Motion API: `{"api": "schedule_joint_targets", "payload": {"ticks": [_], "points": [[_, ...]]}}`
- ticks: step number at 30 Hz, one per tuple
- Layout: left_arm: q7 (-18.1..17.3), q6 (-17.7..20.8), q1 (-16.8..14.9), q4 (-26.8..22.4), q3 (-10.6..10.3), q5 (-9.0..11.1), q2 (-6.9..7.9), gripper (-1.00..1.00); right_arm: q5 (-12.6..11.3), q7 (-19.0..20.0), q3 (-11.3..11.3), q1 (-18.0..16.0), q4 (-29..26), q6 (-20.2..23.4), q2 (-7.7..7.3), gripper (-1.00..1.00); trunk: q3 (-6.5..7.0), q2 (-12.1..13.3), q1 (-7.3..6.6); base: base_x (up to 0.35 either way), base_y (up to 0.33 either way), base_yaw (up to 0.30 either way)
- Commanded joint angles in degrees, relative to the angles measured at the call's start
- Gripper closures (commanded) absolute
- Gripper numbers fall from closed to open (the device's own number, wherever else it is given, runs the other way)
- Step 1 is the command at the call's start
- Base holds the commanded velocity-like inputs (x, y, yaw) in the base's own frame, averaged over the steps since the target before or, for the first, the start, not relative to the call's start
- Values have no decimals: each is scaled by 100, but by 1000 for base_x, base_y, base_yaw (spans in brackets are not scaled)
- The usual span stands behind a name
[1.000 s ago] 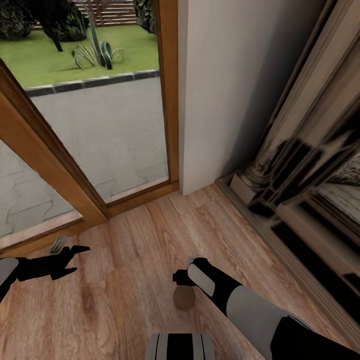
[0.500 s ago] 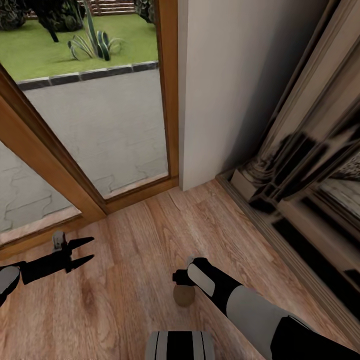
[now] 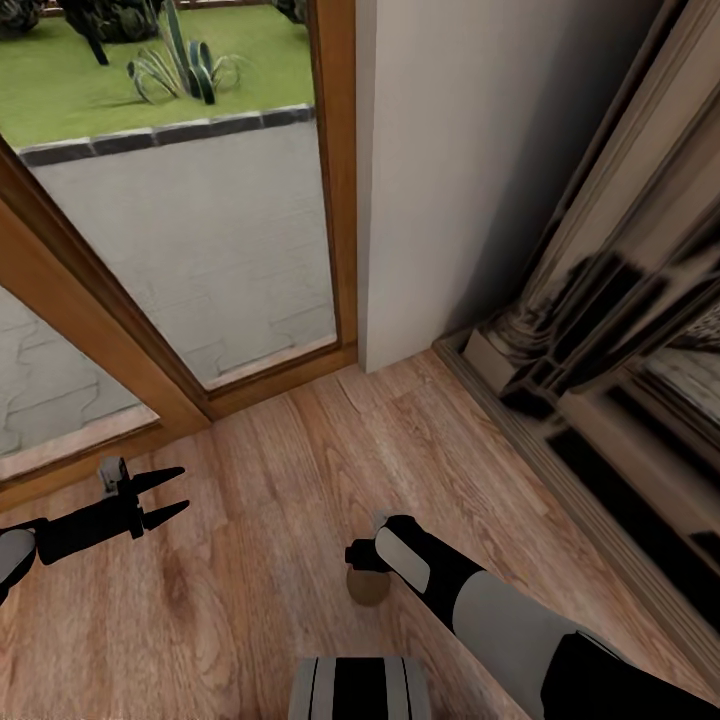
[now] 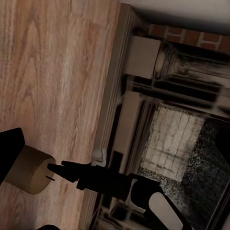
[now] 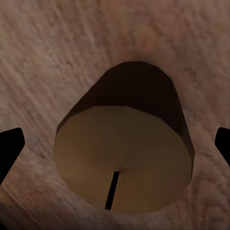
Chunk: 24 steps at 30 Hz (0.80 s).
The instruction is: Place each of the two pumpkins and all three candles from the living room inside a cabinet in the living room (use any cabinet), then make sure every cabinet is closed, and position the cauldron so it is next to a table in the living room.
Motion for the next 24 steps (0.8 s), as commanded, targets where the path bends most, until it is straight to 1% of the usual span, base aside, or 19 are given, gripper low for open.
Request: {"api": "schedule_joint_targets", "payload": {"ticks": [1,9,12,23,24], "points": [[-24,19,-5,5,-18,17,6,-100,-41,-44,24,-6,0,5,0,-100,-5,-2,-1,0,0,0],[-25,21,-4,7,-18,17,6,-100,-55,-44,24,-6,27,51,0,-100,-5,-2,-1,0,0,0],[-25,20,-4,6,-18,17,6,-100,-61,-47,24,-6,34,70,0,-100,-71,-6,6,0,0,0],[-25,20,-4,7,-18,17,6,-100,-59,-51,24,-6,32,68,0,-100,-71,-6,6,0,0,0],[-25,19,-4,6,-18,17,6,-100,-59,-52,24,-6,32,68,0,-100,-93,-7,9,0,0,0]]}}
